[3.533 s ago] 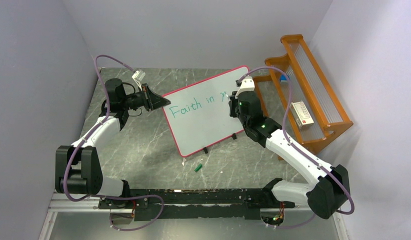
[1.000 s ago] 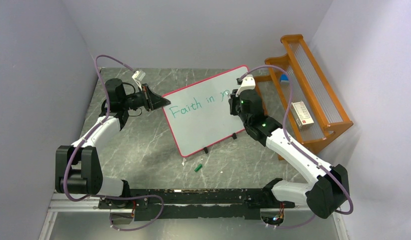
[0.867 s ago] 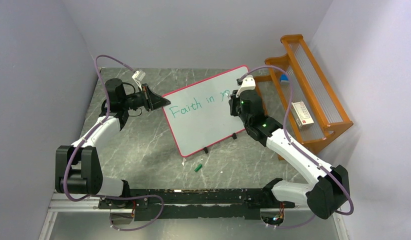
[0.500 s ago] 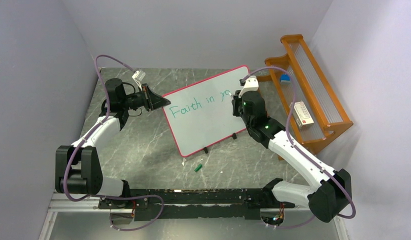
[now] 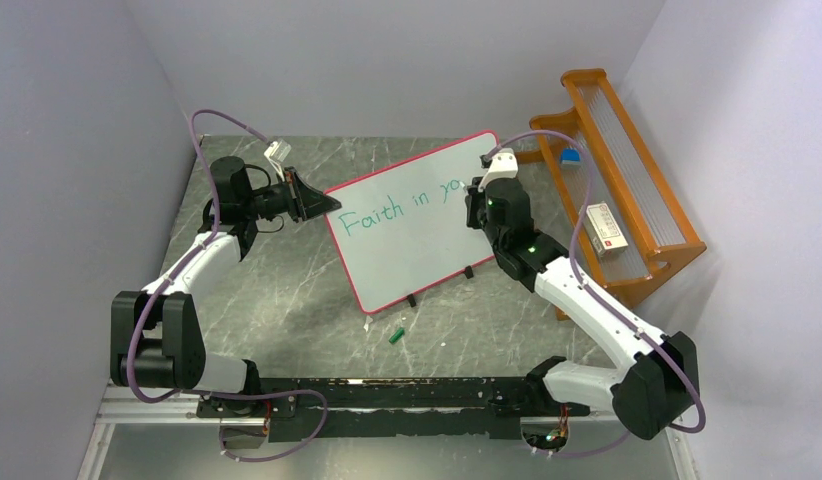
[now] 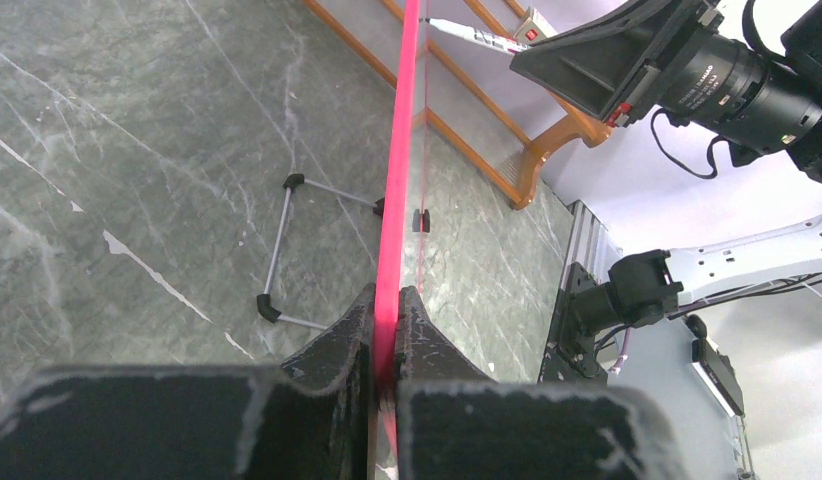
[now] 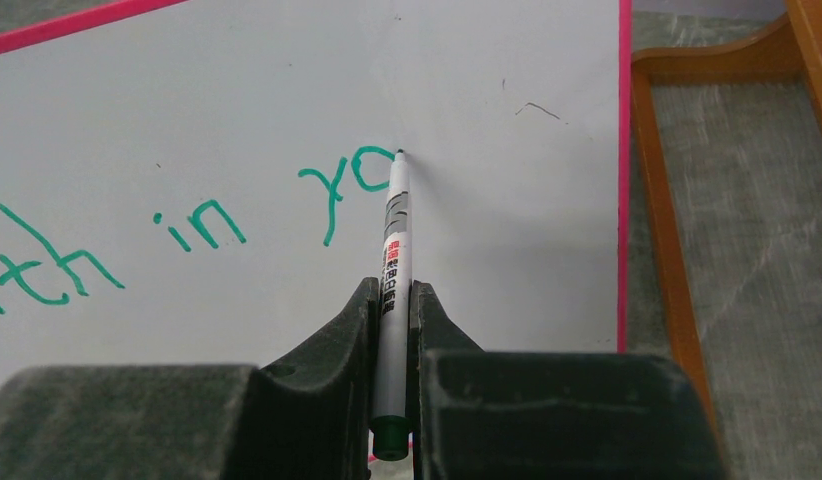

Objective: Write a sentence on the whiteboard

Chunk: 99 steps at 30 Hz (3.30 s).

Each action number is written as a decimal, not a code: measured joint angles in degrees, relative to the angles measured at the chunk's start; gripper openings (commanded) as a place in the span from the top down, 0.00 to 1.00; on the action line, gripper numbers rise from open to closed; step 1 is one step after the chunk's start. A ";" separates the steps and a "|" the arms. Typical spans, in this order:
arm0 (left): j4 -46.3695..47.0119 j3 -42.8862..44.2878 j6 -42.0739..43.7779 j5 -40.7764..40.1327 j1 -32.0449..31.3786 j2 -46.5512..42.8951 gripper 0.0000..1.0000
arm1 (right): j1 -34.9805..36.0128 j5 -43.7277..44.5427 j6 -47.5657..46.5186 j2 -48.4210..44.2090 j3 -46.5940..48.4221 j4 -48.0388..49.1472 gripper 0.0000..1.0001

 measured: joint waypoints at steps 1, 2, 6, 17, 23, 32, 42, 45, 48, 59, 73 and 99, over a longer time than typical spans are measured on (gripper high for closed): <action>-0.02 0.00 0.02 0.00 0.00 0.00 0.95 | 0.00 -0.07 -0.11 0.26 0.00 0.20 1.00; -0.04 0.00 0.02 0.00 0.00 0.00 0.95 | 0.00 -0.13 -0.15 0.39 0.00 0.22 1.00; -0.04 0.00 0.02 0.00 0.00 0.00 0.95 | -0.17 -0.37 -0.35 0.59 0.00 0.59 1.00; -0.13 0.02 0.04 -0.02 0.00 0.00 0.95 | -0.63 -0.94 -0.59 1.27 0.66 1.60 1.00; -0.17 0.02 0.04 -0.04 0.00 0.00 0.95 | -0.72 -1.09 -0.55 1.27 0.66 1.60 1.00; -0.33 0.11 0.09 -0.04 0.00 0.00 0.95 | -0.76 -1.09 -0.24 0.85 0.09 1.11 1.00; -0.33 0.11 0.09 -0.04 0.00 0.00 0.95 | -0.81 -0.79 0.35 0.07 -1.20 0.42 1.00; -0.35 0.11 0.09 -0.04 0.00 0.00 0.95 | -0.83 -0.55 0.35 0.07 -1.31 0.35 1.00; -0.35 0.11 0.09 -0.04 0.00 0.00 0.95 | -0.92 -0.28 0.35 0.07 -1.33 0.35 1.00; -0.35 0.11 0.11 -0.02 0.00 0.00 0.95 | -1.55 0.24 0.35 0.15 -1.33 0.46 1.00; -0.35 0.11 0.11 -0.04 0.00 0.00 0.95 | -1.99 0.22 0.20 0.94 -0.74 2.23 1.00; -0.35 0.11 0.11 -0.02 0.00 0.00 0.95 | -2.51 -0.24 0.02 1.49 0.00 2.91 1.00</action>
